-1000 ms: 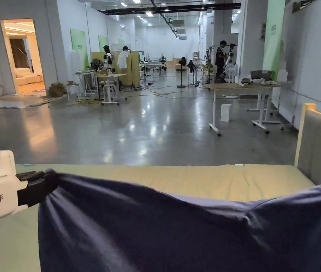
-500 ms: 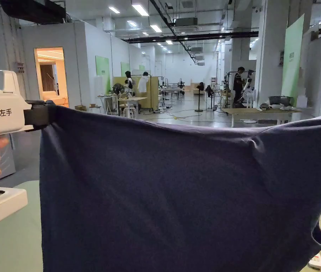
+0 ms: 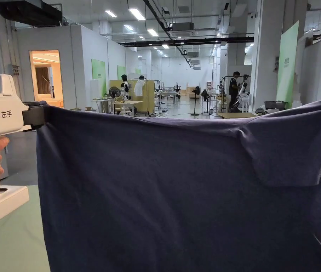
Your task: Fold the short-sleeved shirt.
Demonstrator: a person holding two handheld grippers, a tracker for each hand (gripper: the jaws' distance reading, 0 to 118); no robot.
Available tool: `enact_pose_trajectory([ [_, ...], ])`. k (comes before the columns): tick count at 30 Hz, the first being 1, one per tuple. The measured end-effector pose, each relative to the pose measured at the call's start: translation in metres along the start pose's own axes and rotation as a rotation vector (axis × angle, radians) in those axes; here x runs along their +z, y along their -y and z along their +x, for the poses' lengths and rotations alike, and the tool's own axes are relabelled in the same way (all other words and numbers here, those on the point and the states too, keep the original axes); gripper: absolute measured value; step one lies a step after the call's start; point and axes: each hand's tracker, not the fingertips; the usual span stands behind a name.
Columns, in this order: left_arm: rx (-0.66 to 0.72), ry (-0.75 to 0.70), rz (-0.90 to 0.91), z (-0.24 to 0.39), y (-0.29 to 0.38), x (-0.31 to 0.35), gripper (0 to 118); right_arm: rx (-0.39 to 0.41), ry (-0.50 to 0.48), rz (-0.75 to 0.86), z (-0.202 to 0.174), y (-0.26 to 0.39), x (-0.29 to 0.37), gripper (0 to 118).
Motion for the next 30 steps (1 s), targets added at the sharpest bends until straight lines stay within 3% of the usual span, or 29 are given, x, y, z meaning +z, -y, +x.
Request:
enact_pose_trajectory([
  [4, -0.046, -0.01, -0.008, 0.01, -0.002, 0.001, 5, -0.02, 0.012, -0.016, -0.003, -0.005, -0.02, 3],
  [6, -0.054, -0.036, -0.01, 0.016, -0.005, -0.006, 5, 0.029, 0.017, 0.007, -0.01, -0.008, -0.027, 3],
  [12, -0.061, -0.073, -0.008, 0.028, -0.009, -0.026, 5, 0.03, 0.016, -0.002, -0.019, -0.005, -0.061, 3],
  [13, -0.054, -0.071, -0.014, 0.011, -0.005, -0.081, 5, 0.021, 0.002, 0.011, -0.02, -0.003, -0.068, 3],
  [15, -0.059, -0.062, -0.017, 0.006, -0.006, -0.1, 5, 0.041, 0.004, -0.009, -0.026, -0.005, -0.083, 3],
  [17, -0.053, -0.062, -0.028, 0.007, -0.004, -0.108, 5, 0.077, 0.019, -0.001, -0.03, -0.009, -0.093, 3],
  [28, -0.082, -0.091, -0.095, 0.007, 0.02, -0.184, 5, 0.108, 0.053, -0.052, -0.044, -0.003, -0.16, 3],
  [30, -0.095, -0.094, -0.112, 0.008, 0.013, -0.161, 5, 0.139, 0.045, -0.031, -0.051, 0.0, -0.164, 3],
])
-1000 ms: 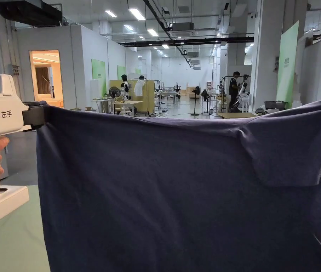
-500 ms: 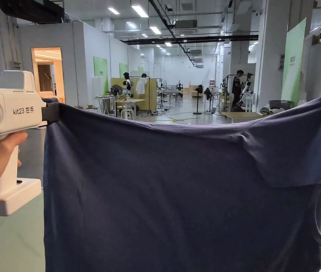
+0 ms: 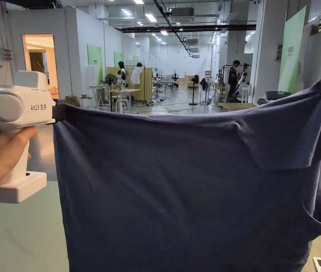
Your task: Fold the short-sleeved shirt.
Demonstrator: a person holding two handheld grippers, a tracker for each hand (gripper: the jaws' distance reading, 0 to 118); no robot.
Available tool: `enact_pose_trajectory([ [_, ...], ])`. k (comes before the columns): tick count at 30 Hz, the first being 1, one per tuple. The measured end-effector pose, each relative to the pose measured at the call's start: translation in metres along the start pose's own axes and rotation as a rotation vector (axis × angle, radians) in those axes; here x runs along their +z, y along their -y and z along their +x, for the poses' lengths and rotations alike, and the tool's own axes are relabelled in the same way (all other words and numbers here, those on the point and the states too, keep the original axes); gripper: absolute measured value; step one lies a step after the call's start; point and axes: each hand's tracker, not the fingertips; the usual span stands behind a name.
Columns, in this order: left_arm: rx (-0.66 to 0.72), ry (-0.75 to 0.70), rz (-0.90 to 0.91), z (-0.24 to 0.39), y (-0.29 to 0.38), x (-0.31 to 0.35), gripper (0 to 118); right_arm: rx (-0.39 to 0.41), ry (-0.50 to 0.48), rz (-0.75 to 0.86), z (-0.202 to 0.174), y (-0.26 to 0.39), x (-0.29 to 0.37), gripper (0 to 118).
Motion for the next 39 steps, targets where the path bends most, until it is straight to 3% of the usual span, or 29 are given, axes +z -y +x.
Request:
enact_pose_trajectory([
  [6, 0.034, -0.003, -0.013, 0.0, 0.007, -0.019, 5, 0.035, 0.029, -0.054, -0.01, 0.003, -0.023, 3],
  [7, 0.044, 0.009, -0.01, -0.001, 0.007, -0.046, 5, 0.047, 0.046, -0.065, -0.011, 0.003, -0.026, 3],
  [10, 0.035, 0.015, -0.031, 0.008, 0.019, -0.044, 5, 0.002, 0.027, -0.077, -0.016, 0.015, -0.027, 3],
  [15, 0.063, 0.046, -0.123, 0.006, 0.071, -0.055, 5, 0.023, -0.009, -0.129, -0.015, 0.054, -0.031, 3],
  [17, 0.111, 0.063, -0.155, 0.004, 0.089, -0.041, 5, 0.034, -0.036, -0.142, -0.013, 0.073, -0.017, 3],
  [23, 0.075, 0.109, -0.201, -0.01, 0.142, -0.018, 5, 0.061, -0.089, -0.19, 0.0, 0.128, 0.028, 3],
  [30, 0.145, 0.207, -0.273, -0.013, 0.218, 0.054, 5, -0.089, -0.136, -0.274, 0.03, 0.218, 0.105, 3],
  [39, 0.096, 0.244, -0.447, -0.011, 0.349, 0.157, 5, -0.115, -0.157, -0.448, 0.05, 0.353, 0.234, 3],
])
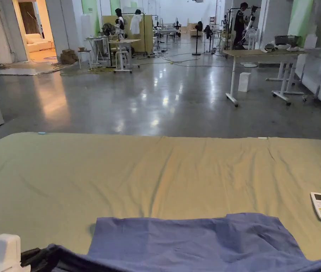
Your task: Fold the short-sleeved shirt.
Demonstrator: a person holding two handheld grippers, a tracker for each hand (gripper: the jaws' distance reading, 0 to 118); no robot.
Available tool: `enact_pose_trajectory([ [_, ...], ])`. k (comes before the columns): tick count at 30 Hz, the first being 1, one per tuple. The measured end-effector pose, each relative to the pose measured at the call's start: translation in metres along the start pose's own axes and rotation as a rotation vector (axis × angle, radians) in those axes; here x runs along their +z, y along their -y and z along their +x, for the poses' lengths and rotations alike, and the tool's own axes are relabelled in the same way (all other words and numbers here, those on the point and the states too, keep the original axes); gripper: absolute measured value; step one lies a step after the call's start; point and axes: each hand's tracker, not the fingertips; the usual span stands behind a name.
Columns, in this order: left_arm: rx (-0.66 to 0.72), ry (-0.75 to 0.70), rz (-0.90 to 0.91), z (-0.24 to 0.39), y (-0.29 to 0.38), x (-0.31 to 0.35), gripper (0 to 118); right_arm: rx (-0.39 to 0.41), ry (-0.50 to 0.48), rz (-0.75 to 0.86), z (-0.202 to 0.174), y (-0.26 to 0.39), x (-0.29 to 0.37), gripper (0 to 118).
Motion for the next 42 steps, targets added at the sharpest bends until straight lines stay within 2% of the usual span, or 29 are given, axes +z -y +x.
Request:
enact_pose_trajectory([
  [1, 0.007, 0.001, -0.022, -0.001, 0.018, 0.0, 5, 0.015, -0.012, -0.012, -0.019, 0.01, 0.019, 3],
  [2, 0.027, 0.016, -0.069, -0.003, 0.034, -0.001, 5, 0.013, -0.019, -0.035, -0.02, 0.025, 0.025, 3],
  [6, 0.097, 0.018, -0.169, -0.005, 0.09, -0.008, 5, -0.088, 0.004, -0.155, -0.008, 0.084, 0.027, 3],
  [8, 0.099, 0.011, -0.204, 0.003, 0.106, -0.01, 5, -0.1, 0.035, -0.19, -0.007, 0.106, 0.026, 3],
  [15, 0.123, 0.003, -0.252, 0.002, 0.132, -0.025, 5, -0.088, 0.034, -0.246, -0.014, 0.13, 0.019, 3],
  [16, 0.121, -0.006, -0.243, 0.001, 0.131, -0.023, 10, -0.084, 0.027, -0.257, -0.014, 0.131, 0.017, 5],
  [17, 0.121, -0.012, -0.241, 0.0, 0.131, -0.023, 23, -0.083, 0.016, -0.266, -0.008, 0.136, 0.013, 16],
  [18, 0.119, -0.027, -0.248, -0.001, 0.131, -0.024, 54, -0.088, 0.008, -0.284, -0.005, 0.137, 0.011, 49],
  [19, 0.123, -0.049, -0.258, -0.002, 0.131, -0.024, 79, -0.089, 0.004, -0.296, -0.003, 0.138, 0.01, 70],
  [20, 0.123, -0.077, -0.258, -0.017, 0.137, -0.025, 90, -0.094, 0.007, -0.294, -0.001, 0.137, 0.011, 76],
  [21, 0.117, -0.094, -0.236, -0.018, 0.133, -0.019, 89, -0.101, 0.01, -0.287, 0.004, 0.141, 0.012, 71],
  [23, 0.105, -0.119, -0.148, -0.015, 0.116, 0.005, 89, -0.13, 0.036, -0.221, 0.006, 0.129, 0.025, 71],
  [26, 0.075, -0.145, 0.002, 0.009, 0.083, 0.039, 89, -0.139, 0.019, -0.094, -0.007, 0.099, 0.05, 71],
  [31, -0.082, -0.202, 0.274, 0.084, 0.032, 0.097, 88, -0.015, 0.002, 0.12, -0.061, 0.051, 0.086, 72],
  [33, -0.143, -0.193, 0.336, 0.112, 0.022, 0.107, 87, 0.037, 0.018, 0.177, -0.078, 0.044, 0.09, 72],
  [36, -0.166, -0.184, 0.378, 0.143, 0.015, 0.111, 83, 0.079, -0.017, 0.206, -0.099, 0.035, 0.097, 72],
  [38, -0.175, -0.149, 0.397, 0.155, 0.012, 0.114, 72, 0.086, -0.036, 0.238, -0.11, 0.032, 0.102, 69],
  [39, -0.182, -0.144, 0.417, 0.16, 0.013, 0.116, 57, 0.081, -0.05, 0.245, -0.112, 0.032, 0.105, 62],
  [41, -0.196, -0.104, 0.442, 0.165, 0.01, 0.116, 23, 0.088, -0.079, 0.276, -0.118, 0.032, 0.11, 36],
  [42, -0.195, -0.094, 0.423, 0.167, 0.01, 0.115, 9, 0.097, -0.085, 0.281, -0.12, 0.034, 0.111, 14],
])
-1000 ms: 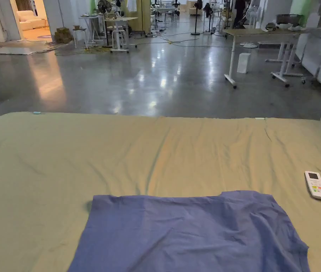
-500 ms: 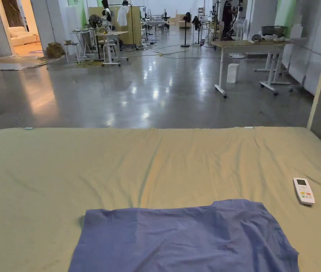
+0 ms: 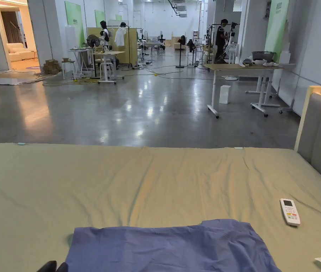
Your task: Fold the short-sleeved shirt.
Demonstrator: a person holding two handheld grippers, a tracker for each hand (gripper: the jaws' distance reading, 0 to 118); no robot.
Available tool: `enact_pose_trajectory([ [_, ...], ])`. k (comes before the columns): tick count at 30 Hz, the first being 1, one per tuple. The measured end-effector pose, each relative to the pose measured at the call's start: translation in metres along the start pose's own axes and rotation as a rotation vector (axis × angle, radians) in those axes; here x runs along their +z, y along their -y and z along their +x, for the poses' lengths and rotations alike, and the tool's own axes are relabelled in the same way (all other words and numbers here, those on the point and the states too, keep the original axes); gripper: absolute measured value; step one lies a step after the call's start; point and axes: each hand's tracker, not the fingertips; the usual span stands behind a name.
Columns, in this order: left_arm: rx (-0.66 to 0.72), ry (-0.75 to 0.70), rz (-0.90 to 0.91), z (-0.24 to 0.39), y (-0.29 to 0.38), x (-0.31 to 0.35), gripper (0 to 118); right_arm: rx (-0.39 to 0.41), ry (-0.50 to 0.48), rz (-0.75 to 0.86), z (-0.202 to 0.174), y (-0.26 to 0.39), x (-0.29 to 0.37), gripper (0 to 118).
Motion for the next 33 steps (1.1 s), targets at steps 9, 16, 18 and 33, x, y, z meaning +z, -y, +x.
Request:
enact_pose_trajectory([
  [9, -0.015, 0.01, -0.039, 0.003, 0.0, 0.013, 0, -0.007, 0.038, -0.016, 0.002, 0.001, 0.003, 0],
  [16, 0.013, 0.024, -0.061, -0.003, -0.001, 0.014, 0, -0.049, 0.028, -0.042, 0.006, 0.006, 0.003, 0],
  [18, 0.025, 0.021, -0.068, -0.004, 0.002, 0.016, 0, -0.049, 0.018, -0.047, 0.005, 0.008, 0.004, 0],
  [33, 0.161, -0.151, -0.319, -0.107, 0.074, 0.007, 35, -0.12, -0.013, -0.155, 0.008, 0.036, 0.002, 0],
])
